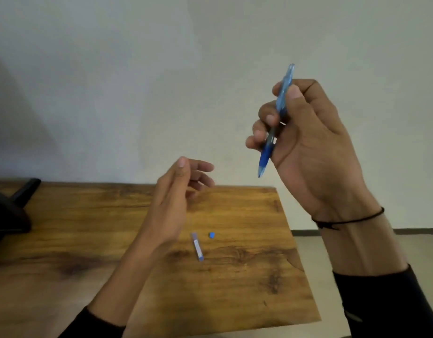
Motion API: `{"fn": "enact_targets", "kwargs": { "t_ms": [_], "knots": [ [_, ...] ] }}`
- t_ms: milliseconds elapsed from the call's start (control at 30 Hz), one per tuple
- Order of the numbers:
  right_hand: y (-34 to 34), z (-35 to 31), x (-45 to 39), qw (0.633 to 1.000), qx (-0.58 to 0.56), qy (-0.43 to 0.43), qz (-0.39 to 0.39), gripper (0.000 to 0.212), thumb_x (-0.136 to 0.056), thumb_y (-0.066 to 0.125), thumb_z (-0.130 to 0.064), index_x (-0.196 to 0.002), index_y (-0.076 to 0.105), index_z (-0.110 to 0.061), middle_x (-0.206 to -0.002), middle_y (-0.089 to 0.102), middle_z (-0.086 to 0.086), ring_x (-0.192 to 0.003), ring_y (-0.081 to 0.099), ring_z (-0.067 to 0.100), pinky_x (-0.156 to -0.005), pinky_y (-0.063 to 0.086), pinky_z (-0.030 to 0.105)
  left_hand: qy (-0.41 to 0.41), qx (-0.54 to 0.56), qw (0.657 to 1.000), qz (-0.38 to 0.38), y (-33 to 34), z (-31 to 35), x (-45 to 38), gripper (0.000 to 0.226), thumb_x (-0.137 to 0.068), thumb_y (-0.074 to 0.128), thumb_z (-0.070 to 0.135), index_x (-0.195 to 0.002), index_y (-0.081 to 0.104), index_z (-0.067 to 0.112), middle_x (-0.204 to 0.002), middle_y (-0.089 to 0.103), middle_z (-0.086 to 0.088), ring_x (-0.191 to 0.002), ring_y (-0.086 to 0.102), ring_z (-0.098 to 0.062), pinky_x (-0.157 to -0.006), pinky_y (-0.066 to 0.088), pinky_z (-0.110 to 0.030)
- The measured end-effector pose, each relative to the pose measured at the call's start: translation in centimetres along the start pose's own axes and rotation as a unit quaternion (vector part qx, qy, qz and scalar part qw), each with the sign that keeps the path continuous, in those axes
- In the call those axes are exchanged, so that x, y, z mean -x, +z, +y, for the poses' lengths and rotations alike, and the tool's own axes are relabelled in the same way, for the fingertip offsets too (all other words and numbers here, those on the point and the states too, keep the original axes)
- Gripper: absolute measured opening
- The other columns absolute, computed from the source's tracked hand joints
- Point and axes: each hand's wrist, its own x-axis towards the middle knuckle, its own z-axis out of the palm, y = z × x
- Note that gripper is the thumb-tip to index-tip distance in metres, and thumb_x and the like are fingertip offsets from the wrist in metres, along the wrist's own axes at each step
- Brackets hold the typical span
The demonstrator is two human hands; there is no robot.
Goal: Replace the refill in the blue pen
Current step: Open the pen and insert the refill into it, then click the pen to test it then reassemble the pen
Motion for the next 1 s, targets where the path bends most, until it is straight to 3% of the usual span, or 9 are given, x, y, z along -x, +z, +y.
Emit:
{"fn": "enact_targets", "kwargs": {
  "t_ms": [133,267,433,633,800,1000],
  "knots": [
    [1.4,-3.7,1.5,0.996,-0.069,0.057,0.020,0.045,-0.115,0.033,-0.046,-0.088,0.051,-0.015,-0.064,0.032,-0.002,-0.050,0.024,0.011,-0.046,0.023,0.026,0.020,-0.012,0.999,0.026,-0.9,1.4,0.4,0.055,-0.119,0.026,0.038,-0.108,0.076,0.020,-0.099,0.079,-0.007,-0.086,0.066,-0.008,-0.079,0.054,-0.028],
    [1.8,-6.2,2.4,0.993,-0.074,0.089,0.038,0.057,-0.109,0.034,-0.051,-0.063,0.034,-0.016,-0.057,0.016,-0.002,-0.048,0.009,0.013,-0.044,0.010,0.028,0.027,-0.032,0.999,0.020,-1.2,2.2,0.9,0.054,-0.119,0.026,0.037,-0.105,0.077,0.024,-0.097,0.079,-0.003,-0.086,0.065,-0.006,-0.079,0.053,-0.030],
    [2.0,-7.0,2.5,0.990,-0.082,0.087,0.068,0.055,-0.106,0.033,-0.047,-0.060,0.030,-0.017,-0.056,0.015,-0.003,-0.049,0.007,0.014,-0.045,0.010,0.029,0.034,-0.035,0.999,0.021,-1.4,2.4,0.4,0.055,-0.119,0.027,0.038,-0.103,0.078,0.026,-0.095,0.080,0.002,-0.084,0.065,-0.003,-0.077,0.054,-0.024],
    [2.2,-7.0,2.2,0.989,-0.093,0.094,0.069,0.055,-0.106,0.032,-0.047,-0.060,0.030,-0.017,-0.054,0.017,-0.003,-0.047,0.009,0.013,-0.044,0.011,0.028,0.045,-0.043,0.998,0.009,-0.7,2.2,0.4,0.052,-0.116,0.030,0.041,-0.104,0.078,0.024,-0.097,0.079,0.000,-0.085,0.063,-0.003,-0.081,0.052,-0.032],
    [2.2,-6.9,2.3,0.989,-0.097,0.093,0.069,0.055,-0.107,0.031,-0.046,-0.060,0.032,-0.017,-0.054,0.018,-0.004,-0.047,0.009,0.013,-0.043,0.012,0.028,0.049,-0.046,0.998,0.006,-0.9,2.1,0.5,0.052,-0.118,0.029,0.037,-0.103,0.078,0.024,-0.098,0.078,0.000,-0.085,0.063,-0.002,-0.076,0.052,-0.019],
    [2.3,-7.1,2.3,0.991,-0.079,0.087,0.070,0.055,-0.107,0.030,-0.046,-0.060,0.031,-0.017,-0.053,0.017,-0.003,-0.047,0.009,0.013,-0.044,0.012,0.027,0.053,-0.037,0.998,-0.002,-0.9,2.1,0.5,0.052,-0.111,0.031,0.045,-0.103,0.077,0.024,-0.098,0.078,0.000,-0.085,0.062,-0.003,-0.074,0.051,-0.017]
  ]
}}
